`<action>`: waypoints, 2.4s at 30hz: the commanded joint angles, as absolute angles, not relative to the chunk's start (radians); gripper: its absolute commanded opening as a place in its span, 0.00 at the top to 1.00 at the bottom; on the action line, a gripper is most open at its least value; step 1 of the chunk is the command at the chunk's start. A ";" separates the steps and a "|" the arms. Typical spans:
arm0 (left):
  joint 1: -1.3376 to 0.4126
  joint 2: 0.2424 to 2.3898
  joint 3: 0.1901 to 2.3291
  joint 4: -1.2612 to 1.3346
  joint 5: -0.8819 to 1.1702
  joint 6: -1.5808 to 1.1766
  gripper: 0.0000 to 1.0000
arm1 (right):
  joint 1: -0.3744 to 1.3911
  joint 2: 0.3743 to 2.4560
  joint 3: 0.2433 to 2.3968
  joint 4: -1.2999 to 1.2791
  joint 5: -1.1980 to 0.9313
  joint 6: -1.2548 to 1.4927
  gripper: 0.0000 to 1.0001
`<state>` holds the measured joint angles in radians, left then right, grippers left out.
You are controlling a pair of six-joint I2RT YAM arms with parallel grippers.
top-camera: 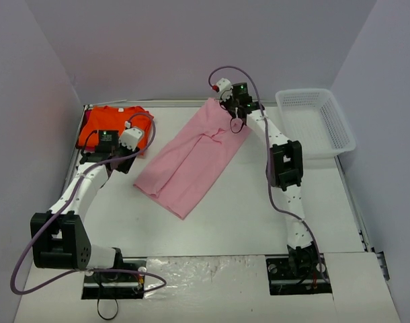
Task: Fold and stack the t-shirts
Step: Rotate the tshirt 90 degrees
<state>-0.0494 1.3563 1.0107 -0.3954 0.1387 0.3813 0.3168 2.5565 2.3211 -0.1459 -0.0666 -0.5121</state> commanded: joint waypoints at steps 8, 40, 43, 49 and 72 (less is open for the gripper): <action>-0.037 1.270 1.002 -0.356 0.172 0.324 0.60 | 0.518 2.048 1.945 -0.480 -0.279 -0.498 1.00; 0.267 1.066 0.963 -0.356 0.319 0.216 0.59 | 0.942 2.223 1.675 -0.655 -0.310 -0.514 1.00; 0.267 1.071 0.962 -0.354 0.328 0.218 0.59 | 0.931 2.224 1.634 -0.653 -0.319 -0.522 1.00; 0.267 1.069 0.960 -0.356 0.364 0.224 0.59 | 0.891 2.189 1.497 -0.650 -0.311 -0.526 1.00; 0.100 1.072 0.933 -0.439 0.456 0.336 0.56 | 0.514 2.042 1.457 -0.650 -0.216 -0.549 1.00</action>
<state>0.1745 1.0832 0.9337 -0.4103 0.4767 0.2806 0.5560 2.0102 1.4040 -0.6117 -0.2737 -0.5220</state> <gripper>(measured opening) 0.437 0.001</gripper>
